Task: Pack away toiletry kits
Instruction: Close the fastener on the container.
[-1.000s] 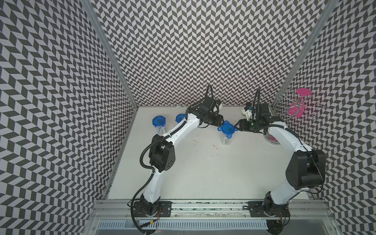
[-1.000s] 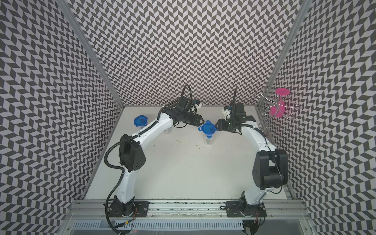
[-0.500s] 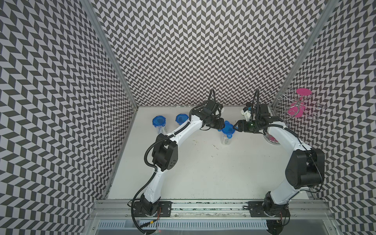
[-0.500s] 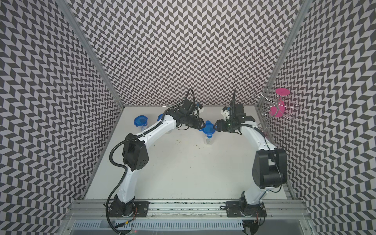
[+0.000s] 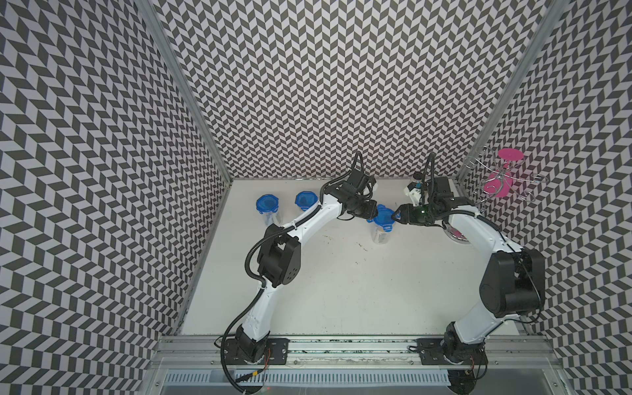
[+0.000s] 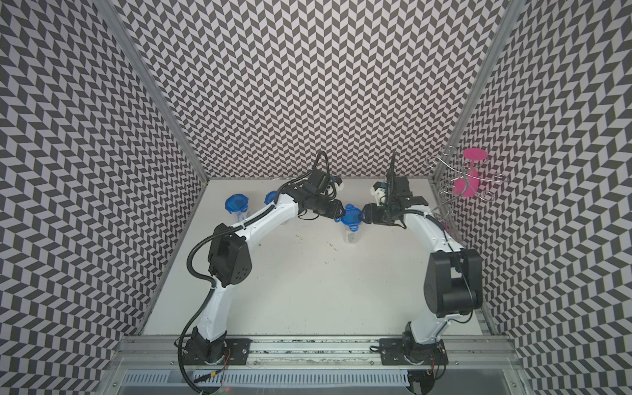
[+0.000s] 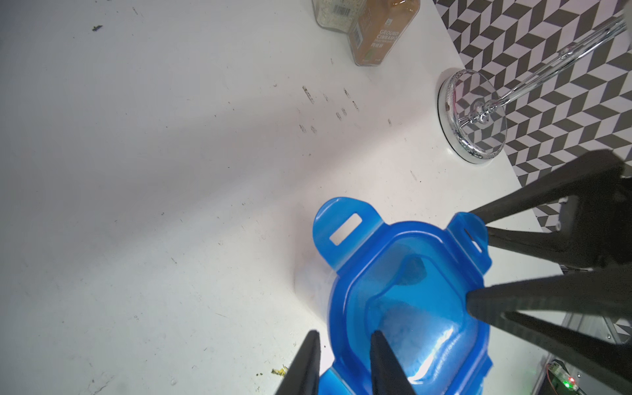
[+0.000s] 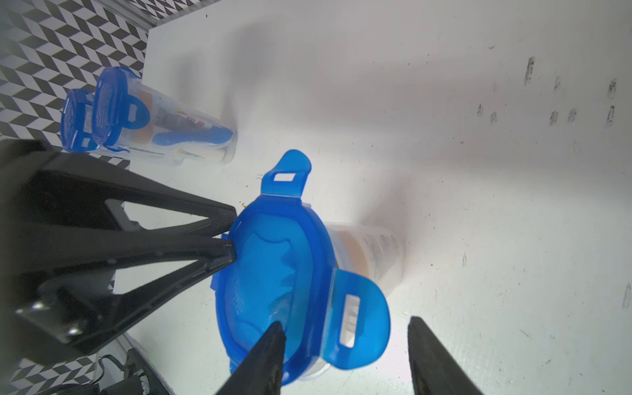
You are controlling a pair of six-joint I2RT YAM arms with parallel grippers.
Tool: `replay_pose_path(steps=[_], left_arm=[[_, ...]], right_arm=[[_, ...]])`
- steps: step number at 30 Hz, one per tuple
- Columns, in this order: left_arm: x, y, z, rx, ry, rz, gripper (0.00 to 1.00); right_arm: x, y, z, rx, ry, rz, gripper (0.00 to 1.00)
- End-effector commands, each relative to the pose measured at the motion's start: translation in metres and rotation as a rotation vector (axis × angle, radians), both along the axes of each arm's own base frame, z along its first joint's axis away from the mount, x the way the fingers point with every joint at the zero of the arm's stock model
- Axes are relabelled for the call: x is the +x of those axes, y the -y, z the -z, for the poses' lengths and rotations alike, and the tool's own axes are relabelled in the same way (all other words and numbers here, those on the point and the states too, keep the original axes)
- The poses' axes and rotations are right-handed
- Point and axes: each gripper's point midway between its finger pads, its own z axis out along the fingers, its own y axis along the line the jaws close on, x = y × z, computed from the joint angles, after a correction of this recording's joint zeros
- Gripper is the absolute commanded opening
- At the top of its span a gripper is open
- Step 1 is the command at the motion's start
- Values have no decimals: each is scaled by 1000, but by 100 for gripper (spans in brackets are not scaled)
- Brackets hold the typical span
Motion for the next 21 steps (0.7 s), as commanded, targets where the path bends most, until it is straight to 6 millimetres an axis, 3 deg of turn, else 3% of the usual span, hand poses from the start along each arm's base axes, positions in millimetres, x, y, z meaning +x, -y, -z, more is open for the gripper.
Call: replay_pose_path(steps=[1,10,21], left_arm=[[-2,11,-12,-11,43,28,29],[-3,16,-26,-11,90,40,30],[-4,18,-22,-1,84,46,29]], right_arm=[[2,-2,-16,18,69,-10,53],[2,-4,-20,41,81,-12,38],[-1,-3,-20,33,78,-9,37]])
